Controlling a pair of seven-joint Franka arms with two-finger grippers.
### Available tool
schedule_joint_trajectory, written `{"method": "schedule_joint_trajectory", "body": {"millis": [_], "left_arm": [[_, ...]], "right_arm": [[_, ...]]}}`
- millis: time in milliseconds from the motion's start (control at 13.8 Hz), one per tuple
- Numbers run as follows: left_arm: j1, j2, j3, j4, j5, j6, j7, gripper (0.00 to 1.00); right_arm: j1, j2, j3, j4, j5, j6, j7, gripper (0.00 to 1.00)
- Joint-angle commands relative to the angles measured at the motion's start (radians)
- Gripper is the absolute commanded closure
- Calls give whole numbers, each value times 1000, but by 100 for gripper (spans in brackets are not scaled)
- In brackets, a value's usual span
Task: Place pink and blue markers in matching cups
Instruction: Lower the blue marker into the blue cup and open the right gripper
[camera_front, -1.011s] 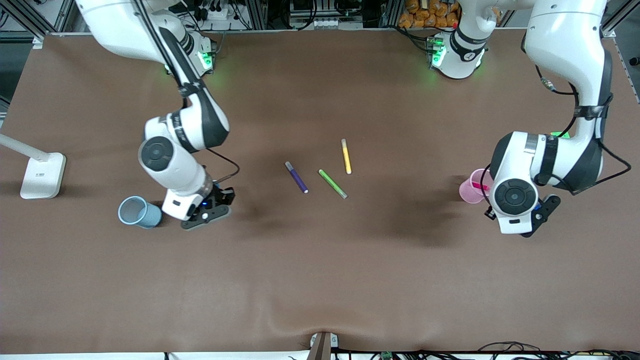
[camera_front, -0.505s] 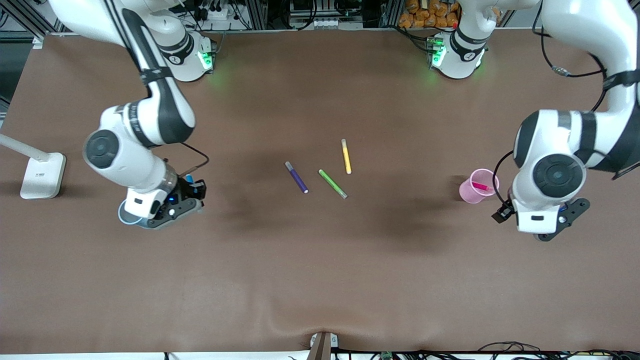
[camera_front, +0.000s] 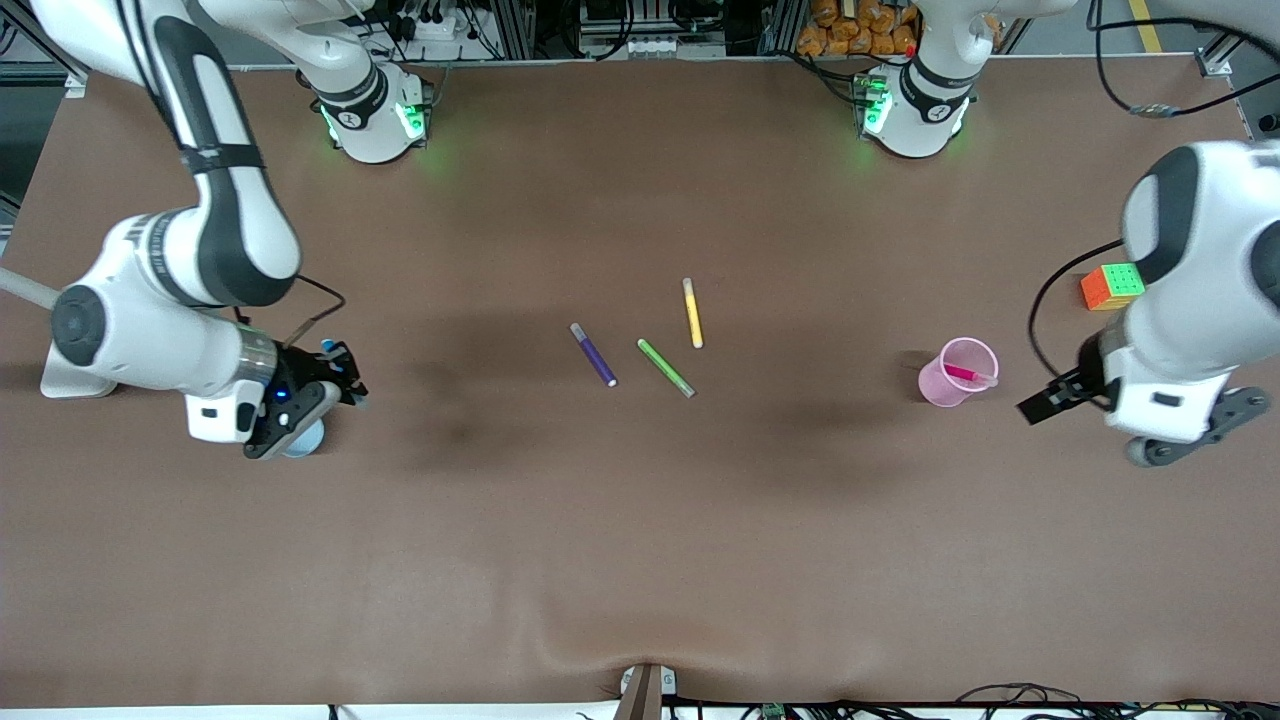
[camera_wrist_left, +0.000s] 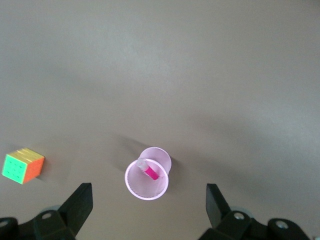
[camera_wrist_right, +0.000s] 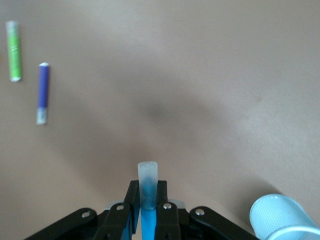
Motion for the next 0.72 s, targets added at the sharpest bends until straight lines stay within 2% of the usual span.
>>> {"method": "schedule_joint_trajectory", "body": {"millis": [0,217,361,505,650], "left_arm": [[5,-79,0,11,-51,-78,82,0],[66,-150,-5,10,-174,-130,223,0],[98,-176,-9,13,-179,-163,369,0],[97,-216,-3,8,-169,-163,398,0],[86,-280,-6,-45,-169,-198,406,0]], "right_arm": [[-66,-3,15,11,90,-51,-244,100],[-128,3,16,17,127,-53,-494,100],[-173,3,16,18,176,-70,-684,100],[-210,11,16,18,240,-68,-886,100],[-250,18,16,18,311,-70,-1052,100]]}}
